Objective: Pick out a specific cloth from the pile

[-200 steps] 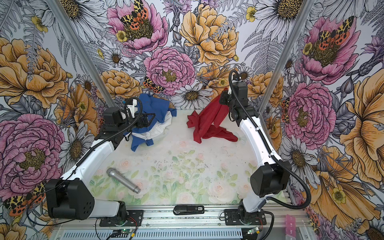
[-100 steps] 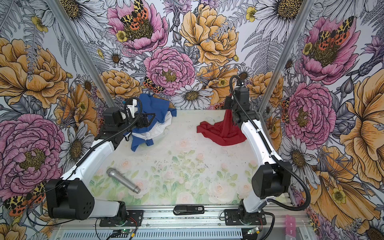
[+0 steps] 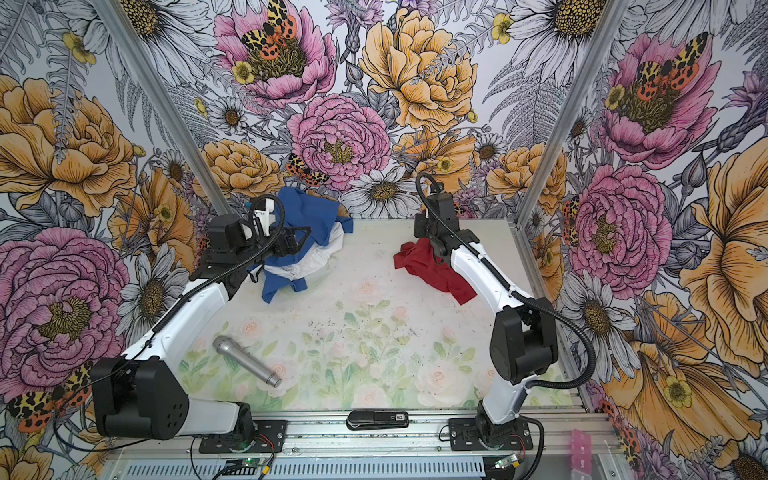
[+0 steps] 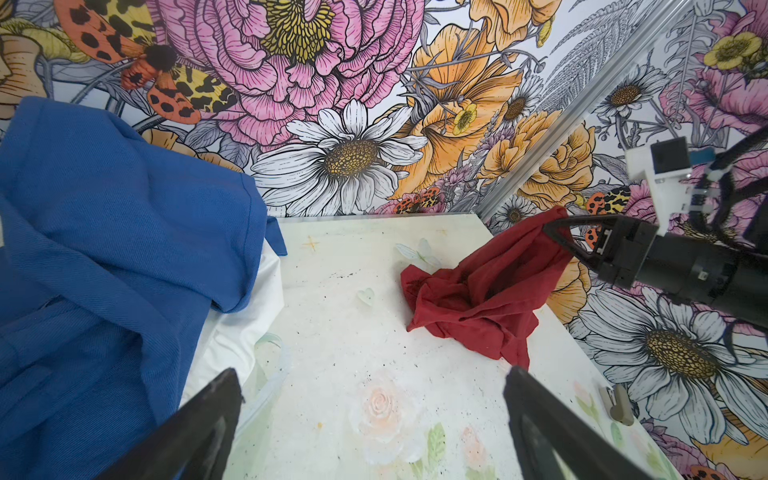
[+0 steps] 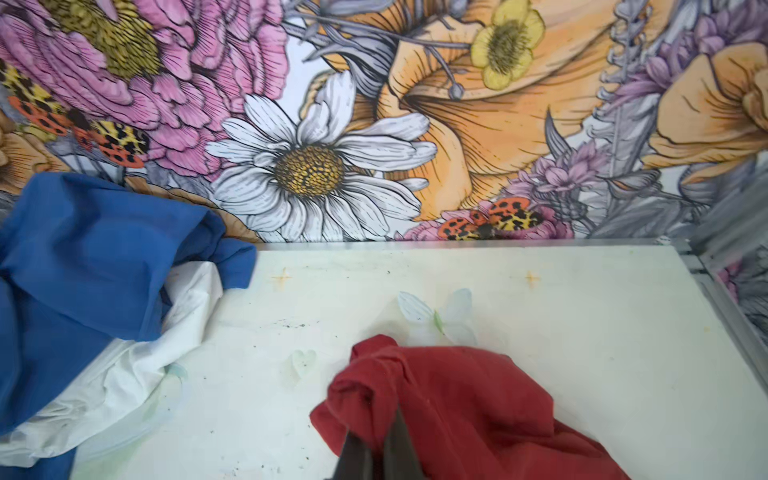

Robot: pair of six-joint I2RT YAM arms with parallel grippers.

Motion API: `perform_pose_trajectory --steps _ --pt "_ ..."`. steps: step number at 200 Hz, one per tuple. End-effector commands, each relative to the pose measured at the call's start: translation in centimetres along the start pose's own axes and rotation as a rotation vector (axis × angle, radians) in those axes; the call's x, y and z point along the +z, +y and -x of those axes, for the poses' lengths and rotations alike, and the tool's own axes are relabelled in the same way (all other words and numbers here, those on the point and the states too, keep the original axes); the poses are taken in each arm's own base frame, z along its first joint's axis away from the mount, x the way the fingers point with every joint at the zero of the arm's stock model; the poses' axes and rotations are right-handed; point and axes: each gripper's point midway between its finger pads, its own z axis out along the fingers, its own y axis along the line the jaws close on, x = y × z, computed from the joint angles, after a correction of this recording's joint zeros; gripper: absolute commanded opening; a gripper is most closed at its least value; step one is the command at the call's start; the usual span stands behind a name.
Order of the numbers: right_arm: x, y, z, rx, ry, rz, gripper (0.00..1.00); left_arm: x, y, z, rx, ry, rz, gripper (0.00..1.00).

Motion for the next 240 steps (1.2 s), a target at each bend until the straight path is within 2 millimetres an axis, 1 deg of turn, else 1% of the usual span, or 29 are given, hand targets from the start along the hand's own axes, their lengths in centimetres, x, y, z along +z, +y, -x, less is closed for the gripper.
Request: perform_pose_trajectory --steps 1,7,20,36,64,77,86,93,98,104,109,113,120,130,138,149,162,179,189,203,205,212,218,222,224,240 --pt "-0.6 -4.9 -2.0 0.06 -0.001 -0.108 0.0 -0.4 -0.5 0.4 0.005 -0.018 -0.023 0.99" --pt "-0.4 -5.9 -3.3 0.069 0.02 -0.131 0.0 -0.4 -0.5 0.3 0.005 -0.018 -0.023 0.99" --pt "-0.2 -8.0 -5.3 0.078 0.053 -0.185 0.0 -0.5 -0.6 0.5 0.005 -0.02 -0.027 0.99" --pt "0.4 -9.6 -7.3 0.078 0.098 -0.228 0.0 -0.5 -0.7 0.5 0.007 -0.022 -0.028 0.99" --pt "2.2 -10.8 -10.4 0.074 0.175 -0.266 0.0 -0.4 -0.6 0.4 0.004 -0.018 -0.028 0.99" --pt "2.6 -11.1 -11.1 0.076 0.191 -0.277 0.0 -0.5 -0.6 0.4 0.005 -0.019 -0.028 0.99" --pt "2.6 -11.0 -11.0 0.077 0.19 -0.273 0.0 -0.5 -0.6 0.4 0.004 -0.02 -0.026 0.99" --pt "2.4 -10.9 -10.7 0.079 0.18 -0.276 0.15 -0.6 -0.6 0.5 0.006 -0.024 -0.022 0.99" --pt "2.1 -10.8 -10.3 0.072 0.17 -0.281 0.3 -0.7 -0.6 0.6 0.006 -0.027 -0.02 0.99" --pt "1.6 -10.8 -9.8 0.063 0.154 -0.293 0.44 -0.7 -0.5 0.6 0.005 -0.028 -0.015 0.99" --pt "1.1 -11.1 -9.2 0.052 0.134 -0.322 0.53 -0.7 -0.6 0.7 0.007 -0.031 -0.015 0.99" --pt "0.7 -10.9 -8.8 0.04 0.121 -0.333 0.62 -0.7 -0.5 0.7 0.007 -0.03 -0.014 0.99" --pt "-0.1 -11.1 -7.9 0.018 0.093 -0.37 0.71 -0.7 -0.5 0.7 0.006 -0.03 -0.013 0.99" --pt "-1.4 -11.0 -6.5 -0.02 0.05 -0.417 0.77 -0.7 -0.5 0.7 0.001 -0.029 -0.015 0.99" --pt "-2.2 -10.4 -5.5 -0.055 0.021 -0.434 0.79 -0.7 -0.5 0.7 0.0 -0.029 -0.017 0.99" --pt "-2.5 -8.7 -4.2 -0.104 -0.004 -0.417 0.81 -0.6 -0.5 0.6 -0.006 -0.026 -0.019 0.99" --pt "-1.9 -6.0 -3.4 -0.165 -0.013 -0.373 0.83 -0.5 -0.7 0.7 -0.008 -0.024 -0.031 0.99" --pt "-0.7 -2.7 -3.0 -0.245 -0.012 -0.343 0.84 -0.5 -1.0 0.5 -0.004 -0.016 -0.048 0.99" --pt "0.5 -0.6 -3.4 -0.283 0.001 -0.293 0.84 -0.3 -1.0 0.3 -0.007 -0.007 -0.058 0.99" --pt "3.0 2.3 -4.7 -0.296 0.048 -0.172 0.85 0.1 -1.0 -0.1 -0.021 0.011 -0.068 0.99" --pt "3.4 2.5 -5.1 -0.296 0.061 -0.16 0.85 0.2 -1.0 -0.2 -0.023 0.015 -0.069 0.99" --pt "4.4 3.7 -5.6 -0.292 0.083 -0.117 0.85 0.5 -0.9 -0.6 -0.034 0.03 -0.068 0.99" --pt "5.5 4.3 -6.6 -0.299 0.112 -0.097 0.85 0.9 -0.6 -0.9 -0.047 0.047 -0.059 0.99" --pt "5.8 4.9 -6.7 -0.303 0.118 -0.088 0.85 1.1 -0.4 -1.2 -0.057 0.062 -0.052 0.99" --pt "6.2 5.0 -7.1 -0.311 0.129 -0.087 0.85 1.3 -0.2 -1.4 -0.064 0.071 -0.046 0.99" --pt "8.0 5.7 -8.8 -0.335 0.179 -0.095 0.85 2.7 1.0 -3.3 -0.116 0.171 0.0 0.99"
